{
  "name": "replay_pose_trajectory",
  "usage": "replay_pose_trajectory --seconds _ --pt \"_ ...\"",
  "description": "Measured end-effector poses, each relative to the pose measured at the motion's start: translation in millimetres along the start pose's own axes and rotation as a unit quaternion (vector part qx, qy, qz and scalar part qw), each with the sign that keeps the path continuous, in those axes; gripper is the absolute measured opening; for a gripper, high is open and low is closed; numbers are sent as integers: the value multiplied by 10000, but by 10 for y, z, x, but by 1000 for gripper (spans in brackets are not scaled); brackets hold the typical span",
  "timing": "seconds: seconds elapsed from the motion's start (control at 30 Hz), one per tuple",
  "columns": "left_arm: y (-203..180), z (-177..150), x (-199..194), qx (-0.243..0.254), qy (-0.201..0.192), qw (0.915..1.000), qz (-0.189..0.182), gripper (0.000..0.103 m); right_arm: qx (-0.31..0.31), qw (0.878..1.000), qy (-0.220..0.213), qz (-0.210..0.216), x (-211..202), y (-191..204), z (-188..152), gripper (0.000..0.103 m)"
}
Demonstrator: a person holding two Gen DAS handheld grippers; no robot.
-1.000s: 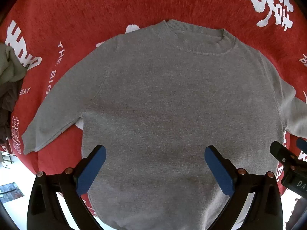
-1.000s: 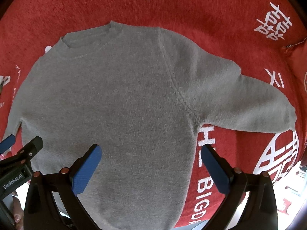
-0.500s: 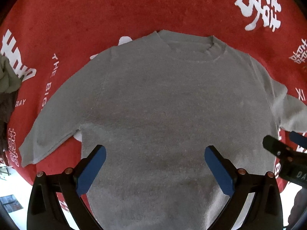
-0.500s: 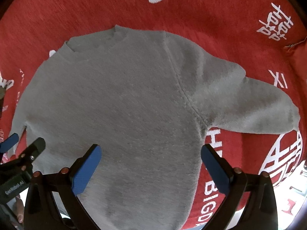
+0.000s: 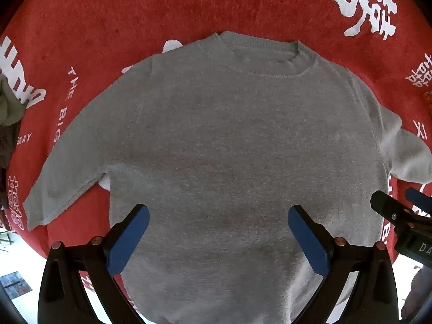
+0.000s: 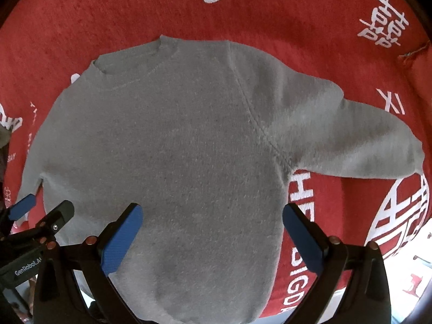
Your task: Fold small clothes
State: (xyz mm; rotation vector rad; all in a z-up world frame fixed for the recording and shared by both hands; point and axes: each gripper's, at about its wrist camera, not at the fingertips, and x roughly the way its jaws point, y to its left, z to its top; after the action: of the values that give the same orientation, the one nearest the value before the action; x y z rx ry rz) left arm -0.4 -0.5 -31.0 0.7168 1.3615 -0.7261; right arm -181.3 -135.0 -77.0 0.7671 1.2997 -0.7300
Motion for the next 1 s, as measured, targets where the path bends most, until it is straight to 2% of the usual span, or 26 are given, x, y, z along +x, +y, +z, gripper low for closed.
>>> replay_pose_trajectory --seconds 0.7,1.0 --pt "326 -33 40 -202 -4 9998 -67 103 -93 9994 -17 -321 4 156 50 103" --pt "519 -67 70 -363 7 9993 -101 103 -189 9993 -43 -313 -4 278 52 103"
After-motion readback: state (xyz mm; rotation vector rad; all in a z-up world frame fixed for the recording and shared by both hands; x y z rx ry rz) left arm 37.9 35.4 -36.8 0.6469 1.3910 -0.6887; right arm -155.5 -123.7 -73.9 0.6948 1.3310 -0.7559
